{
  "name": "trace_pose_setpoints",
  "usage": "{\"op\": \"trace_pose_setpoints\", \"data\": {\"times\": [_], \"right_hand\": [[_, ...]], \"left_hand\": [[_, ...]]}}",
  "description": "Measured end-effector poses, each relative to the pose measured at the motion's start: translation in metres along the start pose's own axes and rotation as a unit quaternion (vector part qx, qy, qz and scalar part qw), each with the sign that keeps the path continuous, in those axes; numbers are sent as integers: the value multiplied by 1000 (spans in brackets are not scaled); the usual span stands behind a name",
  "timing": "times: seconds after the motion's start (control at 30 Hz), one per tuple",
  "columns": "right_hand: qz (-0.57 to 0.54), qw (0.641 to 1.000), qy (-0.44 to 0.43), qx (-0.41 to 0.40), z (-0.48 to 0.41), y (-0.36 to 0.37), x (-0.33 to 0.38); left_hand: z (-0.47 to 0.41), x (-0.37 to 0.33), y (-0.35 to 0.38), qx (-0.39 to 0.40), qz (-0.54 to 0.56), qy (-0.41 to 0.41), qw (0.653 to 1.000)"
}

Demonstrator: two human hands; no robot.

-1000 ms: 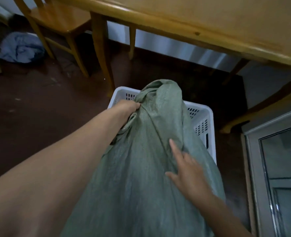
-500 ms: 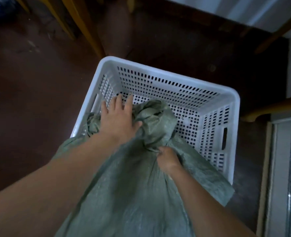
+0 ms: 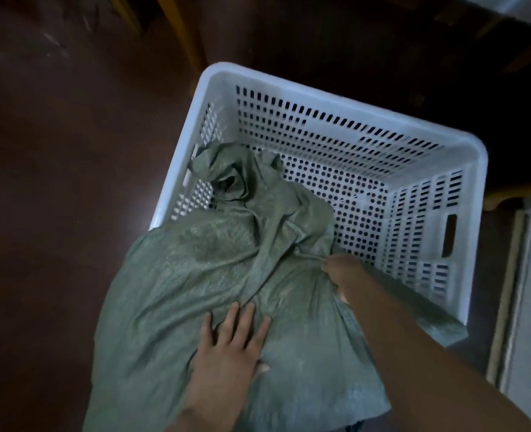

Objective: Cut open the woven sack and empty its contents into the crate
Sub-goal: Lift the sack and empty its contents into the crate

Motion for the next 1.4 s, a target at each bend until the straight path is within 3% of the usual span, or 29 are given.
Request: {"op": "trace_pose_setpoints", "data": {"times": [0.1, 0.17, 0.33, 0.4, 0.5, 0.57, 0.67, 0.8, 0.97, 1.03, 1.13, 1.2, 1.27, 1.4], "right_hand": [[-22, 1000, -6, -15, 19, -3, 4], [-62, 998, -17, -18, 36, -7, 6], [-16, 989, -144, -39, 87, -38, 9], [-12, 976, -195, -95, 114, -67, 3], [-65, 930, -273, -239, 172, -122, -22], [-104, 907, -299, -279, 214, -145, -43], [-86, 898, -351, -252, 257, -143, -59], [163, 881, -363, -255, 243, -86, -72], [296, 919, -244, -93, 155, -42, -56], [305, 921, -236, -59, 131, -43, -41], [296, 897, -301, -131, 118, -48, -14], [301, 896, -299, -129, 117, -50, -1], [293, 909, -285, -77, 122, -47, 4], [336, 885, -321, -7, 155, -18, -11]], "left_hand": [[2, 0, -7, -10, 31, 15, 999], [10, -5, -18, -76, 51, 48, 995], [29, -23, -97, -121, 142, 85, 979], [29, -28, -142, -122, 169, 89, 974], [13, -32, -216, -132, 218, 83, 963], [-15, -37, -260, -160, 263, 53, 950], [-73, -40, -299, -129, 379, -30, 916], [-146, -33, -307, -137, 425, -131, 885], [-182, -25, -277, -122, 387, -188, 895], [-182, -22, -261, -98, 326, -206, 917], [-174, -19, -237, -101, 305, -223, 920], [-170, -11, -223, -129, 323, -250, 904], [-167, -3, -212, -143, 350, -285, 881], [-168, 1, -210, -162, 397, -306, 850]]}}
Point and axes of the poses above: each hand's wrist, its own z-axis away from the middle knuckle, its own y-axis out of the palm, x = y × z, the point moved 5 cm from there along -z, towards the middle knuckle, and after that the axes turned 2 degrees about -x, right-handed, at the moved point
